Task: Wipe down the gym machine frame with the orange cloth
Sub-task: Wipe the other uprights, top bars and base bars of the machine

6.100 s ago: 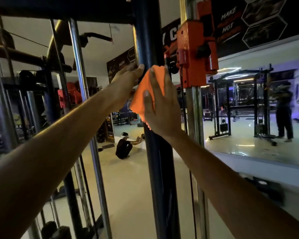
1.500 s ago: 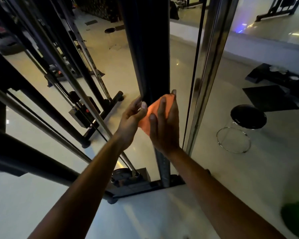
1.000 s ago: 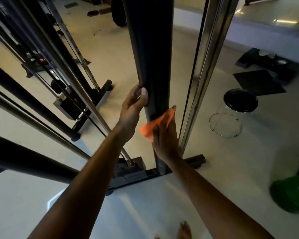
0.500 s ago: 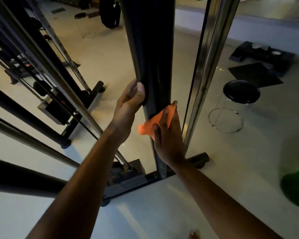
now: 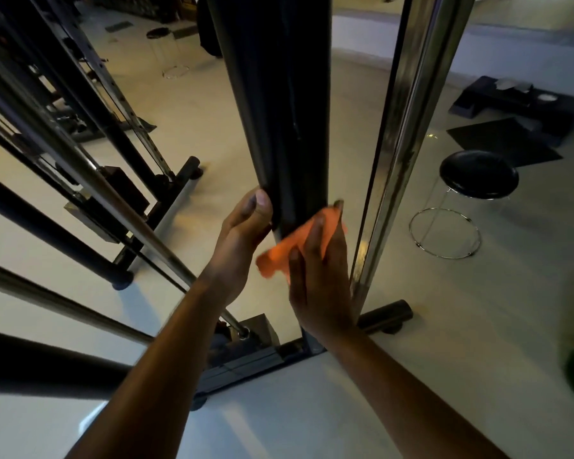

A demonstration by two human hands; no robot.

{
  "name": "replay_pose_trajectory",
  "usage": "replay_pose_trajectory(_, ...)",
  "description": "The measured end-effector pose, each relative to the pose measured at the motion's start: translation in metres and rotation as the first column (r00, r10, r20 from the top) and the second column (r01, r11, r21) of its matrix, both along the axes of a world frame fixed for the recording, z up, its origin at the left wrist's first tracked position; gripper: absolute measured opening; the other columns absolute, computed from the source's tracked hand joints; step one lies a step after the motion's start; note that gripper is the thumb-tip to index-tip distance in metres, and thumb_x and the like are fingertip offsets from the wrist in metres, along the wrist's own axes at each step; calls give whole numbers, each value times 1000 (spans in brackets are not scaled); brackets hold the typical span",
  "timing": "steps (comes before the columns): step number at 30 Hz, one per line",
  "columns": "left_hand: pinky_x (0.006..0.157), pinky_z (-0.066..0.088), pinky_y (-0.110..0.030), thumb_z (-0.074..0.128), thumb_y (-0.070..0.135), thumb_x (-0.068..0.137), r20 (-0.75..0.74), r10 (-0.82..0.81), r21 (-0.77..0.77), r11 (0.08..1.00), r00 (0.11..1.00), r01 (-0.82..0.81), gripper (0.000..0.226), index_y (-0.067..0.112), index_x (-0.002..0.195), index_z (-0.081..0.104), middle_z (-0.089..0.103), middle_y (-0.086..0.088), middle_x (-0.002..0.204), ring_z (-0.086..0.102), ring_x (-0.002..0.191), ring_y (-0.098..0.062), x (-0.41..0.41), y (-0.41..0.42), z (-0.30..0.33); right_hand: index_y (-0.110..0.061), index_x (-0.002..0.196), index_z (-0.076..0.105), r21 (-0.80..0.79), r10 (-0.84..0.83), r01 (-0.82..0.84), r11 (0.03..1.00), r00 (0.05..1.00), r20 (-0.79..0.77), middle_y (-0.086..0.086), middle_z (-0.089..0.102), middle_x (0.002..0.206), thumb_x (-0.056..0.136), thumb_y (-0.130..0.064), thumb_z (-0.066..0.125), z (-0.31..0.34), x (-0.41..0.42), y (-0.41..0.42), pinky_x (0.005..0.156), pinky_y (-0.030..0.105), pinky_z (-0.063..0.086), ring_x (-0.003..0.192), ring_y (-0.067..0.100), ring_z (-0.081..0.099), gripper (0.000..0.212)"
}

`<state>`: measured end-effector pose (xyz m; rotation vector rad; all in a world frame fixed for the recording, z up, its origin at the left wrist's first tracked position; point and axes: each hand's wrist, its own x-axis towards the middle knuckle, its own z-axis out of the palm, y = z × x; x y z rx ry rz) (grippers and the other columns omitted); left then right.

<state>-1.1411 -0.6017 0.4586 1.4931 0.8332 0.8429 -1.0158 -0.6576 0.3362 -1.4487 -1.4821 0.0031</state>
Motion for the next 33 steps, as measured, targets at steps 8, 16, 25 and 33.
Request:
replay_pose_trajectory(8, 119, 41, -48, 39, 47, 108, 33, 40, 23, 999, 999, -41, 40, 48, 135, 68, 65, 9, 147, 57, 140, -16, 2, -3, -4, -42, 169, -19, 121, 21, -47, 992, 977, 210, 11, -14, 181, 117, -45, 44, -53, 17, 1, 116, 59, 50, 156, 36, 32, 82)
replay_pose_trajectory(16, 123, 41, -50, 42, 50, 114, 18, 61, 111, 992, 998, -62, 43, 30, 148, 60, 66, 10, 146, 59, 138, -10, 1, -5, -36, -38, 173, -4, 120, 25, -37, 992, 995, 99, 5, -12, 182, 115, -52, 33, -54, 15, 11, 122, 52, 37, 164, 37, 22, 71)
replay_pose_trajectory(25, 110, 48, -38, 46, 54, 112, 94, 74, 340, 935, 993, -102, 44, 30, 146, 62, 71, 8, 140, 64, 131, -10, 9, 5, -88, -33, 175, 3, 169, -1, -34, 985, 979, 202, 3, -13, 182, 117, -43, 35, -176, 19, -4, 109, 59, 55, 164, 38, 25, 67)
replay_pose_trajectory(33, 119, 46, -45, 62, 57, 102, 92, 71, 297, 950, 993, -95, 69, 30, 163, 43, 58, 4, 158, 59, 140, -22, 0, 20, -153, -36, 174, -3, 308, -23, -48, 950, 974, 224, -2, -16, 182, 119, -38, 37, -129, 18, 4, 116, 63, 45, 167, 34, 11, 68)
